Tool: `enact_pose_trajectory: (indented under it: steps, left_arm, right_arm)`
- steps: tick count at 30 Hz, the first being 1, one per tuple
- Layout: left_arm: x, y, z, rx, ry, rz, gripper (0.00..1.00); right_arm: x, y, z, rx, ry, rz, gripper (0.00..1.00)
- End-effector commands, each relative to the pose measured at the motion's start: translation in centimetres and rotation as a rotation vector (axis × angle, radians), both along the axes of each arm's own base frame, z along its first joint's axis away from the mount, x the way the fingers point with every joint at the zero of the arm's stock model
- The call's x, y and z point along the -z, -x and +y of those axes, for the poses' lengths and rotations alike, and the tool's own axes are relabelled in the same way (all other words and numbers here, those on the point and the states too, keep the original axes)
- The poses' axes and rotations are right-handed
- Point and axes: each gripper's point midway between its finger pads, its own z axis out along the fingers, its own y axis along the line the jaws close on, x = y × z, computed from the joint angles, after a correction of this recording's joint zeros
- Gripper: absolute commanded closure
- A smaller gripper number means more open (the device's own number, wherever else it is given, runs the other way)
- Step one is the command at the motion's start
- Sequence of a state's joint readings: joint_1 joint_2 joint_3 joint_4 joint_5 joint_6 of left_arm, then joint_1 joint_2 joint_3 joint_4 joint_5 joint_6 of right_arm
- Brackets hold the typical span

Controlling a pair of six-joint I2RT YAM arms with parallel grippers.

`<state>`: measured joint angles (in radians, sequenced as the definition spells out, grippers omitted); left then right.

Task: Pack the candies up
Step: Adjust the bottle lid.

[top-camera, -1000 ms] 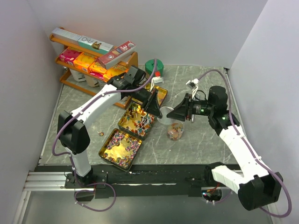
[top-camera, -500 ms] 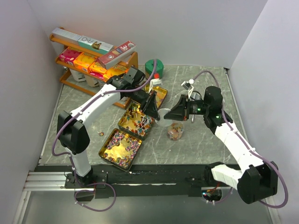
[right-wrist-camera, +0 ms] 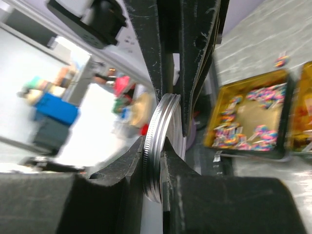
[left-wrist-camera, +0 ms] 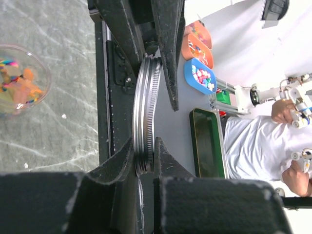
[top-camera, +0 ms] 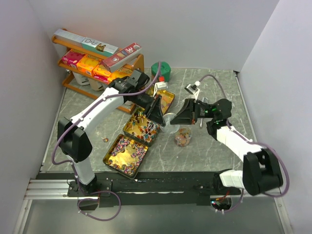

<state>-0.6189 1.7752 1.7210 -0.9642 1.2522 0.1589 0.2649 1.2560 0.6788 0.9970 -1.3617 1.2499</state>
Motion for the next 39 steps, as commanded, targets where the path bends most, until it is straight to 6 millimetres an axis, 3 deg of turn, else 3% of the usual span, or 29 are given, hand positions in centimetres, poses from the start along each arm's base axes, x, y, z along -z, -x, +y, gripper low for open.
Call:
enact_pose_trajectory:
  steps: [1, 14, 16, 17, 18, 19, 20, 21, 23, 26, 30, 34, 39]
  left_arm:
    - [0.1, -1.4, -1.0, -0.001, 0.038, -0.154, 0.99]
    - [1.0, -1.8, -1.3, -0.006, 0.022, -0.147, 0.99]
    - [0.9, -1.8, -1.3, -0.005, 0.023, -0.149, 0.99]
    - [0.8, -1.9, -1.3, -0.009, 0.023, -0.153, 0.99]
    - [0.7, -2.0, -1.3, -0.013, 0.022, -0.158, 0.99]
    - [0.9, -2.1, -1.3, -0.028, 0.007, -0.154, 0.99]
    - [0.8, -2.4, -1.4, -0.040, 0.007, -0.165, 0.99]
    - [0.7, -2.5, -1.5, -0.047, 0.005, -0.168, 0.99]
    - [0.8, -2.9, -1.7, -0.074, -0.010, -0.162, 0.99]
    - [1.0, -4.0, -2.4, -0.134, -0.017, -0.147, 0.99]
    - [2.1, -5.0, -3.2, -0.190, -0.050, -0.073, 0.99]
    - [3.2, -5.1, -3.5, -0.182, -0.079, -0.010, 0.99]
    - [5.2, -5.2, -4.5, -0.169, -0.126, 0.078, 0.99]
  right_arm:
    - [-4.1, 3.8, -0.1, -0.126, -0.102, -0.231, 1.00]
    - [-4.6, 3.7, 0.2, -0.114, -0.055, -0.269, 1.00]
    - [-3.9, 3.2, 0.3, -0.100, -0.033, -0.283, 1.00]
    - [-4.8, 3.2, 0.3, -0.074, -0.030, -0.316, 1.00]
    - [-2.3, 1.6, 0.6, 0.001, 0.051, -0.243, 0.91]
    - [-2.1, 1.1, 0.4, 0.076, 0.101, -0.276, 0.85]
    - [-3.3, 0.4, 0.4, 0.132, 0.147, -0.345, 0.81]
    - [-0.9, -0.3, -0.1, 0.186, 0.264, -0.323, 0.70]
    - [-0.4, -1.0, -0.5, 0.225, 0.313, -0.315, 0.56]
    - [0.8, -2.4, -1.4, 0.335, 0.380, -0.303, 0.45]
    - [2.1, -4.8, -3.5, 0.564, 0.469, -0.266, 0.37]
    - [4.5, -7.0, -7.9, 0.854, 0.626, -0.196, 0.35]
    - [7.0, -6.5, -9.4, 0.902, 0.704, -0.094, 0.36]
